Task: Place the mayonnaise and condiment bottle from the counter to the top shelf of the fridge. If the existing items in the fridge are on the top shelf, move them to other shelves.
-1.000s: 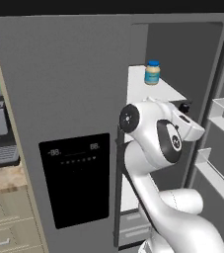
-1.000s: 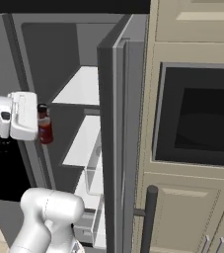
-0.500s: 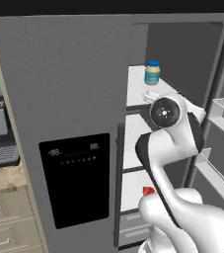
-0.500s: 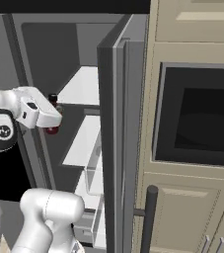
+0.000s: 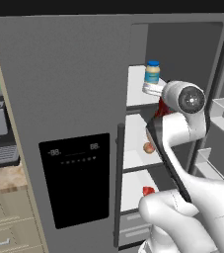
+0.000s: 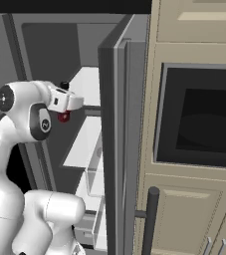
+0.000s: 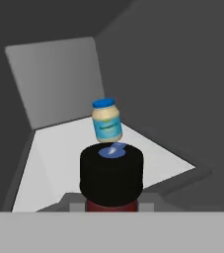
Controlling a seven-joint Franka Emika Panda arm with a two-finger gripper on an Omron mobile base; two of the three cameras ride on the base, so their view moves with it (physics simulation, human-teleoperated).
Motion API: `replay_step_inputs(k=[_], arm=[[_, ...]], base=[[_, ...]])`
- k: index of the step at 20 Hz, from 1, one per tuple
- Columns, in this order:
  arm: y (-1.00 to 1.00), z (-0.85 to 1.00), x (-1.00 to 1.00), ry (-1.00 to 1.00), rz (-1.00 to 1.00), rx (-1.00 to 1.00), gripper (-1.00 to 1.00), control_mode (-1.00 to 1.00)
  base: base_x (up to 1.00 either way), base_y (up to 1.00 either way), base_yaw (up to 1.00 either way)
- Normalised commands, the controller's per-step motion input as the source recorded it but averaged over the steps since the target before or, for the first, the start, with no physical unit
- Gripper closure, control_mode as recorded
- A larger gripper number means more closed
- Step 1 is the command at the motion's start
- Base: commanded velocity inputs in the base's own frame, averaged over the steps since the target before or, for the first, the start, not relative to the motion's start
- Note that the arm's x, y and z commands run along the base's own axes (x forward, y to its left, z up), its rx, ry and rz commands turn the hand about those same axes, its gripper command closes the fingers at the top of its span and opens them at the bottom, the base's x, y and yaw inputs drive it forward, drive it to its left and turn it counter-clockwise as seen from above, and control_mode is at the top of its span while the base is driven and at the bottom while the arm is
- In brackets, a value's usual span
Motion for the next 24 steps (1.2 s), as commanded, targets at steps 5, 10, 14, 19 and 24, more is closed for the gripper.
replay_step_inputs(k=[5, 10, 14, 19, 24], arm=[[0.0, 0.19, 0.38, 0.0, 0.26, -0.12, 1.0, -1.0], [0.0, 0.27, 0.29, 0.01, 0.28, -0.07, 1.0, -1.0], [0.0, 0.12, 0.42, 0.07, 0.15, 0.0, 1.0, -1.0], [0.0, 0.0, 0.4, 0.02, 0.0, 0.03, 1.0, -1.0], [0.07, -0.03, 0.36, 0.0, 0.0, 0.01, 1.0, -1.0]], base=[[0.0, 0.0, 0.0], [0.0, 0.0, 0.0], [0.0, 0.0, 0.0], [0.0, 0.0, 0.0], [0.0, 0.0, 0.0]])
